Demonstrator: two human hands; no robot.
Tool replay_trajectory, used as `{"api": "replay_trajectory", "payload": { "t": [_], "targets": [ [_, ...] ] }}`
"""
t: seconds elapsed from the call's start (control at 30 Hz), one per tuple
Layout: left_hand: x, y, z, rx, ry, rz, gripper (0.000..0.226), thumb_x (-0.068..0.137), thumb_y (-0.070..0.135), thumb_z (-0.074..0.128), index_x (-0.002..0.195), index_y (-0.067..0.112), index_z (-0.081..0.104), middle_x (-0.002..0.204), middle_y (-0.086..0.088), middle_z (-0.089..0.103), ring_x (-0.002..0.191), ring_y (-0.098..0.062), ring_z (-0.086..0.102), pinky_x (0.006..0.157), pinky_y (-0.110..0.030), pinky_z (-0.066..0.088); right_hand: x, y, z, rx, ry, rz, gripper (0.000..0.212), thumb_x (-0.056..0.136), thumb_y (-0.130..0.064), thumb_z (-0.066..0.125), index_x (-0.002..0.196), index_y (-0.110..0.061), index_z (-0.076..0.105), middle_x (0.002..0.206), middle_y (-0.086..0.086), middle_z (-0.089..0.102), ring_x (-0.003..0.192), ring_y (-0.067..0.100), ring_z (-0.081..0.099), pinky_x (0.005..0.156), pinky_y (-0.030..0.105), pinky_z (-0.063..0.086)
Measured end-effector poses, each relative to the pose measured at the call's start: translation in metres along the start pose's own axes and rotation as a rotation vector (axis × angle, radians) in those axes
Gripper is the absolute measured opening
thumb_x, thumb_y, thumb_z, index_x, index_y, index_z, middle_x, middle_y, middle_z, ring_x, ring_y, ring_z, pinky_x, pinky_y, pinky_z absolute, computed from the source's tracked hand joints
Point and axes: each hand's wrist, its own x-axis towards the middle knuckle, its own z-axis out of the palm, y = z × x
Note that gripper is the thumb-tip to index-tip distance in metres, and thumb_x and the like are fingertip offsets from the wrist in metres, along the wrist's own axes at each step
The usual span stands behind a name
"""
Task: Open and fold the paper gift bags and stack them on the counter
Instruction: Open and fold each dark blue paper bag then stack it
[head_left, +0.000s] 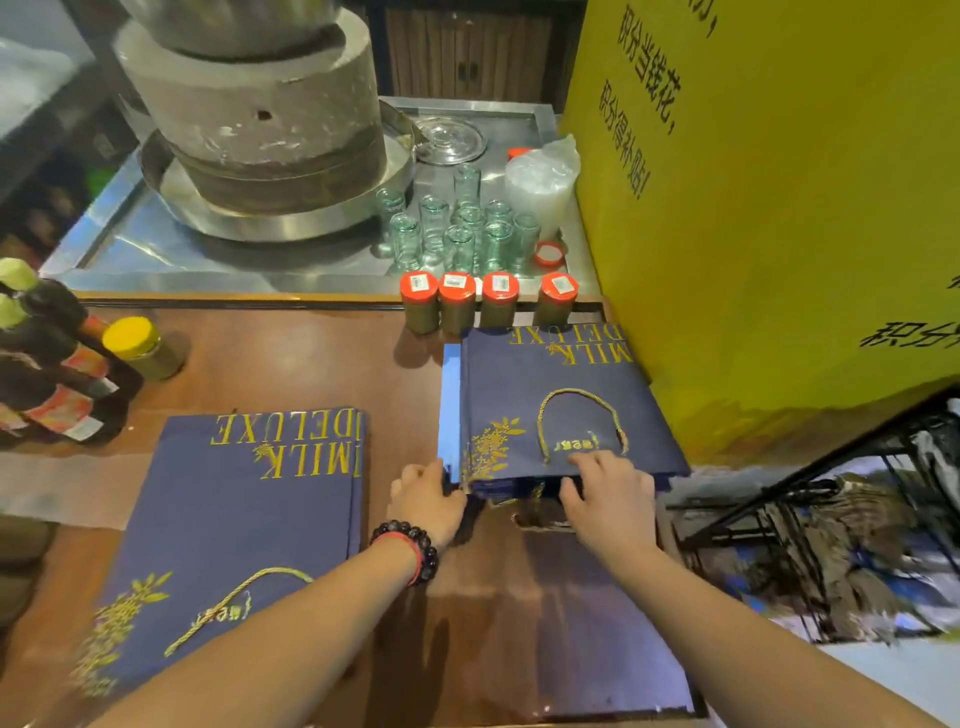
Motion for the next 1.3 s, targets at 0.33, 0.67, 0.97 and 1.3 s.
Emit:
{"api": "replay_trajectory", "payload": {
  "t": [0.33,0.67,0.97,1.3],
  "targets": [
    [-0.027,-0.201,-0.068,0.131,-0.06,-0.066,0.05,0.091,0.033,0.047,0.14,0.026,0.039,0.143,-0.006,0.034,0.132,-0.032,0.024,0.103,-0.037,0.034,-0.09,-0.203,0.075,-0.031,-0.238,-0.082,0.028,0.073,-0.032,0.063,0.1,-0.023,0.068,0.094,-0.001,0.065,0.085,0.027,0.063,0.067,0.037,0.046],
    [-0.058,-0.344,-0.134,0.193,-0.074,-0.296,0.067,0.084,0.034,0.054,0.145,0.033,0.026,0.155,-0.01,0.013,0.138,-0.036,0.021,0.11,-0.044,0.03,-0.149,-0.296,0.117,0.093,-0.603,0.111,0.059,0.093,-0.037,0.044,0.147,-0.021,0.028,0.141,0.004,0.04,0.126,0.029,0.043,0.095,0.042,0.044],
    [-0.064,-0.345,-0.152,0.082,-0.082,-0.257,0.076,0.08,0.032,0.062,0.146,0.034,0.024,0.152,-0.016,0.015,0.133,-0.039,0.028,0.108,-0.04,0.031,-0.137,-0.312,0.112,0.472,-0.441,0.532,0.038,0.086,-0.028,0.057,0.123,-0.02,0.052,0.125,0.008,0.053,0.113,0.03,0.054,0.097,0.041,0.044],
    [-0.085,-0.327,-0.194,0.512,-0.124,0.249,0.103,0.067,0.059,0.071,0.149,0.04,0.011,0.154,-0.002,-0.025,0.136,-0.038,0.001,0.109,-0.042,0.035,-0.12,-0.285,0.077,0.824,-0.468,0.427,0.03,0.084,0.003,0.062,0.089,-0.027,0.059,0.106,0.004,0.064,0.102,0.025,0.061,0.082,0.031,0.047]
  ]
}}
